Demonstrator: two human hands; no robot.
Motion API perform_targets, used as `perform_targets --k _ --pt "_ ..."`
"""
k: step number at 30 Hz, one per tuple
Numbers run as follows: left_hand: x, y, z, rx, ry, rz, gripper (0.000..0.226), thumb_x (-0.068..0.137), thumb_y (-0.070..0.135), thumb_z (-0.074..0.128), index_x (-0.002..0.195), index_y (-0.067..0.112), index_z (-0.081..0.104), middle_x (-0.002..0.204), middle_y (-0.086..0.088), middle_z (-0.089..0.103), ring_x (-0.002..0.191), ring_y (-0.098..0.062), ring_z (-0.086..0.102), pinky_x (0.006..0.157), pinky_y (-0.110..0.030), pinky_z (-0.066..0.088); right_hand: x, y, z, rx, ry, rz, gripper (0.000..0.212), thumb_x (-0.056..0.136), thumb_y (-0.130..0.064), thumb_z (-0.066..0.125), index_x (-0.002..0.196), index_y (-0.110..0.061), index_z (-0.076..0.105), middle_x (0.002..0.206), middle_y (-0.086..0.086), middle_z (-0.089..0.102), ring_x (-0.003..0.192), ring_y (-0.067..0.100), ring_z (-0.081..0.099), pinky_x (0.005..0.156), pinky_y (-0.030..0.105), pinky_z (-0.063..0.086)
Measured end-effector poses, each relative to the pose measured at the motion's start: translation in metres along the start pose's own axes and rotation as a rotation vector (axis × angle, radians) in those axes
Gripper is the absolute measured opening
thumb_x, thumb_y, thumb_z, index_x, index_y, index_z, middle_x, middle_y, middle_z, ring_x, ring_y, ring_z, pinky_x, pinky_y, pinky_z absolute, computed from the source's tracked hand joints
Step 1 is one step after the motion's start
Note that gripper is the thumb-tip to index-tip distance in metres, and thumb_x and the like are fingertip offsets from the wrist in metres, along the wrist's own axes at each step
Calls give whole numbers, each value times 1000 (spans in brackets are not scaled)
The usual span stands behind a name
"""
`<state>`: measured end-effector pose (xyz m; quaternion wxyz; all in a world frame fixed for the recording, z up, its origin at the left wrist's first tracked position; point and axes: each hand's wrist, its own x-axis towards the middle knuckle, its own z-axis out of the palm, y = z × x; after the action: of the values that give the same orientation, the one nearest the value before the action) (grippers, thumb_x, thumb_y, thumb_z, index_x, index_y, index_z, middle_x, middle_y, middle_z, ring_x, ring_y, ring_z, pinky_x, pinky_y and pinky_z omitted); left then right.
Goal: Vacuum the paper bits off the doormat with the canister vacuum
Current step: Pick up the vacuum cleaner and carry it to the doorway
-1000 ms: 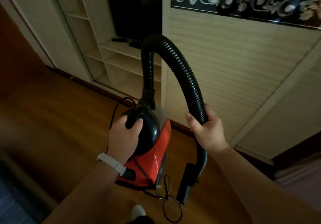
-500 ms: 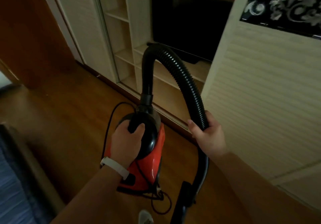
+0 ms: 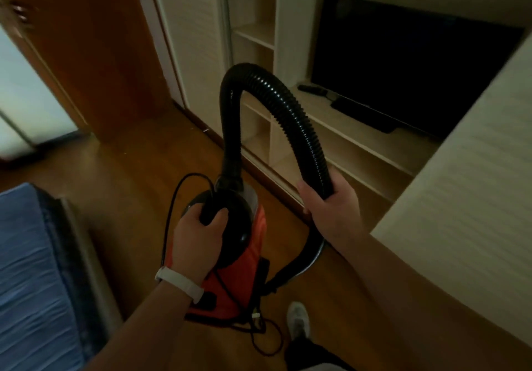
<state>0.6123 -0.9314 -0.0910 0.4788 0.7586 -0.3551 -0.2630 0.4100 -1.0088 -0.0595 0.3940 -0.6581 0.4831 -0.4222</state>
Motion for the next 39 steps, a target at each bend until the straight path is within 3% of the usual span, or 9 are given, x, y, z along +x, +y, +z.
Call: perform_targets --k 4,10,14,16,22,27,30,36,39 --pt "46 -13 -10 23 52 -80 15 91 28 63 84 15 64 77 -8 68 68 -24 66 59 -42 56 55 7 35 -6 -100 7 11 88 -36 68 93 -30 60 73 1 65 62 12 63 54 24 52" --pt "128 -16 -12 51 153 -111 10 93 26 61 82 26 60 77 -3 66 66 -16 63 56 -33 52 150 23 95 85 -207 -28 13 89 -32 70 86 -22 61 70 5 62 61 12 60 57 31 53" --pt "187 -4 -13 78 224 -121 12 94 24 61 84 28 56 75 7 60 64 -5 55 58 -28 48 214 24 126 120 -279 -43 12 89 -31 69 82 -29 59 71 -2 61 63 7 60 57 17 50" --pt "215 1 -13 89 267 -119 11 94 23 61 84 27 57 75 8 60 64 -4 55 57 -25 47 245 24 139 153 -324 -42 11 89 -32 69 83 -30 60 72 -4 61 64 7 60 58 18 50" --pt "275 3 -29 87 355 -150 12 92 25 62 87 14 64 79 -12 68 71 -27 66 62 -47 55 313 11 189 204 -409 -111 12 89 -33 69 82 -38 60 69 -10 62 61 5 61 55 17 49" --pt "322 -11 -59 60 433 -192 6 91 25 63 89 19 65 75 1 66 67 -11 62 52 -22 40 348 -5 242 150 -482 -158 20 87 -43 69 76 -54 57 67 -15 63 61 3 61 54 21 51" --pt "351 -34 -81 20 436 -212 7 90 24 64 87 18 67 73 -1 67 68 -16 64 53 -25 43 366 -15 283 126 -494 -176 18 88 -42 69 76 -48 57 67 -10 63 60 4 61 54 22 51" --pt "432 -70 -142 -15 413 -197 7 89 23 65 87 16 67 77 -5 68 70 -20 66 59 -40 53 407 -45 373 124 -465 -193 11 90 -29 70 84 -29 61 67 -8 61 58 -2 57 54 12 48" --pt "473 -82 -184 -54 404 -175 8 90 23 65 95 17 67 83 3 68 77 -12 65 58 -28 51 425 -67 426 124 -456 -182 11 90 -28 71 83 -28 62 68 -6 61 58 1 58 54 15 48"
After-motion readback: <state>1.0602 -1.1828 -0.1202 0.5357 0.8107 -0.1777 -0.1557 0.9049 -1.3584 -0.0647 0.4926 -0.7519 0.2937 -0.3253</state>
